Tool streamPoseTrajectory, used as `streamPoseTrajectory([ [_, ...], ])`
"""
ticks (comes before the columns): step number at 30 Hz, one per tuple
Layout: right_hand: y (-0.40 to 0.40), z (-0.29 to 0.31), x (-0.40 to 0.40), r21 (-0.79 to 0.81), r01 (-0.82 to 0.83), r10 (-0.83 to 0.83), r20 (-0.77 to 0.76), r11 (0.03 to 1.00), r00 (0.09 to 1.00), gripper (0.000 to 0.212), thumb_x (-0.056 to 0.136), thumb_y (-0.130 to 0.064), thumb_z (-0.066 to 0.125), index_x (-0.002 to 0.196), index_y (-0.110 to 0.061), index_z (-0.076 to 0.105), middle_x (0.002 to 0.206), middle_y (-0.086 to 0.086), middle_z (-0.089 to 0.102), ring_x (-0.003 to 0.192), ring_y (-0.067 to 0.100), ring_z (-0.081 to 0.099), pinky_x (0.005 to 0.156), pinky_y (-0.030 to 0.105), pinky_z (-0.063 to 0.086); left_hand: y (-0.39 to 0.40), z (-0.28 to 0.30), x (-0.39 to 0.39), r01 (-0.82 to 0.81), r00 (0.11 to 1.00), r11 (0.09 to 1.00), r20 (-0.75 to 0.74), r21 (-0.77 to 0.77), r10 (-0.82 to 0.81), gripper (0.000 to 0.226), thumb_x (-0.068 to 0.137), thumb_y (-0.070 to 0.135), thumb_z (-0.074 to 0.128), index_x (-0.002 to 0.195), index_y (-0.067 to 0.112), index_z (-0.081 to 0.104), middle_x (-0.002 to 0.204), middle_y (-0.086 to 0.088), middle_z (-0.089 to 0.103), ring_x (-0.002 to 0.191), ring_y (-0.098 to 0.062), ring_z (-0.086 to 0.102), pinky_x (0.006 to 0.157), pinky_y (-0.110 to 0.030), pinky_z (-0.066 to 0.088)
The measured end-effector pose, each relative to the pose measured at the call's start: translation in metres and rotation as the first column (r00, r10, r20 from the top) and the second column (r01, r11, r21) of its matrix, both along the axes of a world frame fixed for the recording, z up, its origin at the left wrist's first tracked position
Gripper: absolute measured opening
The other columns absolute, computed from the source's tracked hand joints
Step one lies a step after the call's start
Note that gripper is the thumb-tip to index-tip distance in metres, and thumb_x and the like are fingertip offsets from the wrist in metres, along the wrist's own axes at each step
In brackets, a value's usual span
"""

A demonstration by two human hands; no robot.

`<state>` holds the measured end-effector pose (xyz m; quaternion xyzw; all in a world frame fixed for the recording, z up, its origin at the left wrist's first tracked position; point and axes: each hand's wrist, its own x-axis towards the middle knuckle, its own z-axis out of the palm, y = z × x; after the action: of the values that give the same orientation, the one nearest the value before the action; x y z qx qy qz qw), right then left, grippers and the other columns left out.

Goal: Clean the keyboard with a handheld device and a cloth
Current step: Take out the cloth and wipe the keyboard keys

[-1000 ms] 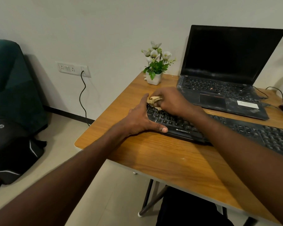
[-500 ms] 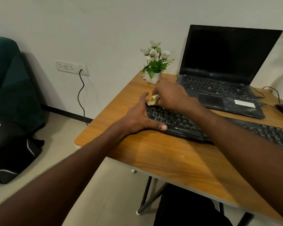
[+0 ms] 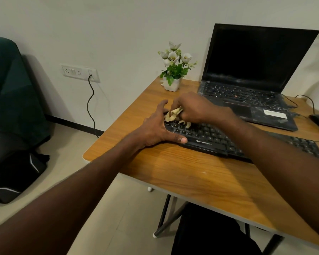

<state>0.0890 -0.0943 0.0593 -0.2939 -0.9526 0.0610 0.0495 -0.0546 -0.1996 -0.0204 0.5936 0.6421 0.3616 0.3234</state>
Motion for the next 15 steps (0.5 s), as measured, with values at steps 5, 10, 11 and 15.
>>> streamPoseTrajectory([
  [5, 0.014, 0.005, 0.012, -0.089, 0.109, -0.106, 0.029, 0.99, 0.994, 0.027, 0.085, -0.019, 0.08, 0.111, -0.025, 0.076, 0.106, -0.005, 0.073, 0.103, 0.016, 0.065, 0.091, 0.04, 0.055, 0.0, 0.0, -0.002, 0.022, 0.999, 0.999, -0.03, -0.023, -0.022, 0.151, 0.041, 0.081, 0.097, 0.159, 0.056, 0.006, 0.164, 0.004, 0.039, 0.151, -0.03, 0.039, 0.126, -0.059, 0.03],
  [10, 0.003, -0.012, 0.015, -0.108, 0.185, -0.199, -0.135, 0.977, 0.971, 0.027, 0.084, -0.02, 0.081, 0.109, -0.031, 0.078, 0.104, -0.006, 0.076, 0.109, 0.016, 0.064, 0.099, 0.046, 0.053, -0.004, 0.008, 0.004, 0.051, 0.969, 0.998, -0.243, -0.025, -0.055, 0.159, 0.043, 0.081, 0.089, 0.168, 0.039, 0.0, 0.168, -0.002, 0.036, 0.151, -0.026, 0.038, 0.13, -0.057, 0.021],
  [11, 0.001, -0.012, 0.016, -0.112, 0.198, -0.213, -0.149, 0.974, 0.965, 0.027, 0.084, -0.02, 0.081, 0.108, -0.032, 0.078, 0.104, -0.006, 0.076, 0.11, 0.017, 0.063, 0.1, 0.045, 0.052, -0.005, 0.009, 0.005, 0.047, 0.967, 0.999, -0.248, -0.023, -0.051, 0.158, 0.043, 0.081, 0.089, 0.168, 0.038, 0.002, 0.166, -0.001, 0.037, 0.15, -0.026, 0.039, 0.129, -0.057, 0.022],
  [15, -0.01, -0.014, 0.021, -0.154, 0.201, -0.229, -0.193, 0.968, 0.954, 0.026, 0.085, -0.02, 0.08, 0.108, -0.033, 0.079, 0.102, -0.007, 0.077, 0.103, 0.015, 0.068, 0.095, 0.041, 0.055, -0.005, 0.009, 0.004, 0.082, 0.953, 0.996, -0.288, -0.047, -0.092, 0.158, 0.041, 0.084, 0.092, 0.166, 0.042, 0.004, 0.167, 0.002, 0.034, 0.152, -0.026, 0.036, 0.127, -0.057, 0.028],
])
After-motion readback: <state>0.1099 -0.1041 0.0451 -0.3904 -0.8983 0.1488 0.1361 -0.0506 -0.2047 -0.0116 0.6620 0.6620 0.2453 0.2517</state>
